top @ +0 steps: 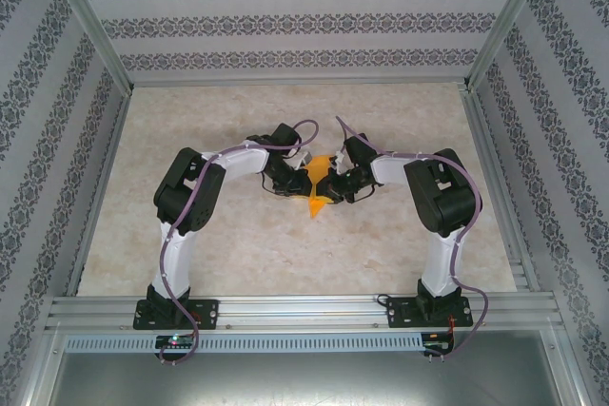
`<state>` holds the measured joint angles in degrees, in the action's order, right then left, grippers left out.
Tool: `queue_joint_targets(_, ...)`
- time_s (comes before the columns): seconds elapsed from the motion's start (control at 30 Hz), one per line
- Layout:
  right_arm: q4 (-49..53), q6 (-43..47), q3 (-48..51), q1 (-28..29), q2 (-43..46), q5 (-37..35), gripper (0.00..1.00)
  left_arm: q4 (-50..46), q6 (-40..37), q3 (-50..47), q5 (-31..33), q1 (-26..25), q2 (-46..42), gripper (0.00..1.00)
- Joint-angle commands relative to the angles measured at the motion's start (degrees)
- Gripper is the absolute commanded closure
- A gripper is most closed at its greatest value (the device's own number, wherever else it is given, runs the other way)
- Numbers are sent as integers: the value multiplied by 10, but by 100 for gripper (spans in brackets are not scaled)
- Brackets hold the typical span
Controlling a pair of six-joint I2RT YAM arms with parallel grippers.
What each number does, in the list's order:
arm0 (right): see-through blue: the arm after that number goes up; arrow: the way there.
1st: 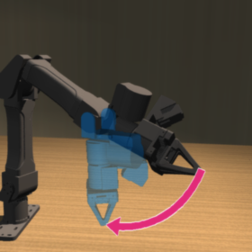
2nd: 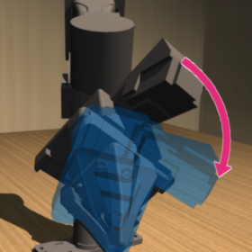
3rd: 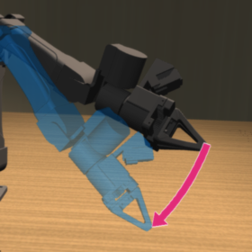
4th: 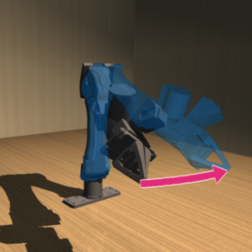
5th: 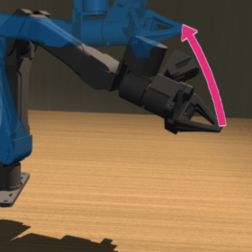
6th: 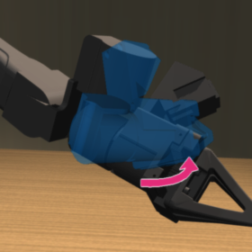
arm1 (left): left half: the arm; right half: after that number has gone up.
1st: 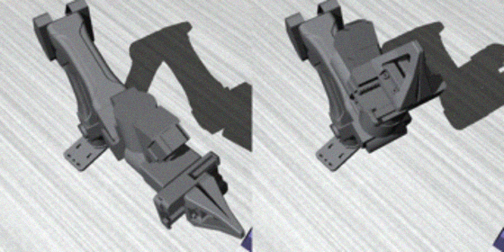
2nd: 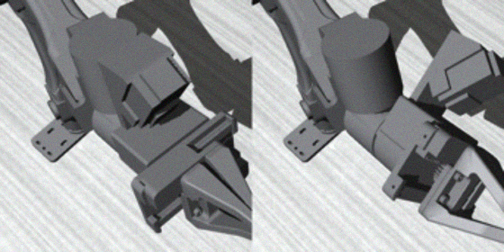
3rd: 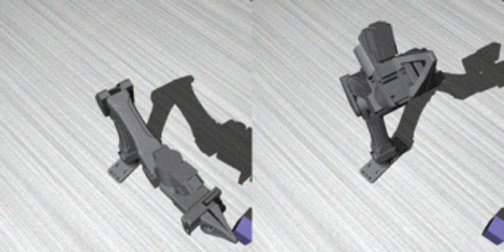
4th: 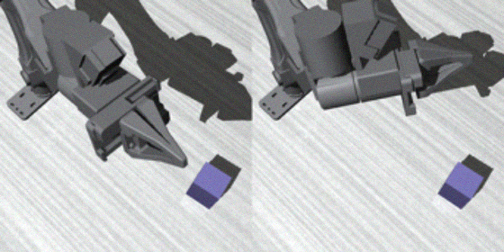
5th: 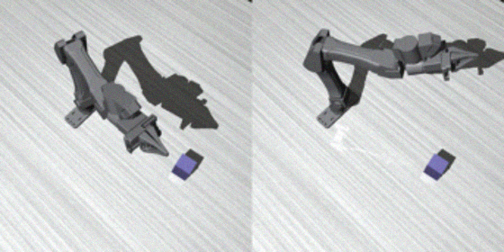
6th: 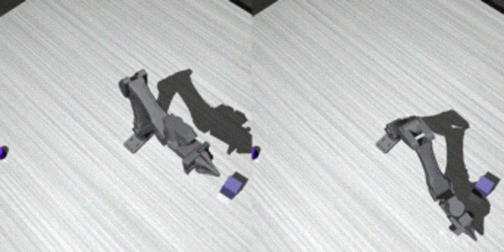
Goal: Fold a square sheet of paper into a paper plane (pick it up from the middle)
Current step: Third fold the triangle at the center of the table.
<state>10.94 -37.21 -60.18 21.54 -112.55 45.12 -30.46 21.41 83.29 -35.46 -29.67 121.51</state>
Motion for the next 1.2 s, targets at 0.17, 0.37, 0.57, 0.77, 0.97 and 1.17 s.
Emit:
queue_joint_targets(0.17, 37, 23, 17, 3, -14, -44, 88, 2, 2, 70, 18, 15, 8, 82)
queue_joint_targets(0.37, 26, 16, 23, 3, -7, -40, 88, 6, 5, 104, 8, 15, 40, 82)
queue_joint_targets(0.57, 24, 12, 20, 1, 3, -38, 88, -9, -6, 118, 20, 17, 69, 82)
queue_joint_targets(0.77, 21, 8, 19, 2, 9, -35, 88, -24, -17, 115, 38, 17, 81, 82)
queue_joint_targets(0.97, 11, -1, 11, 3, 11, -36, 88, -16, -16, 88, 35, 16, 86, 82)
queue_joint_targets(1.17, 7, -8, 4, 4, 9, -34, 88, -10, -17, 74, 35, 16, 84, 82)
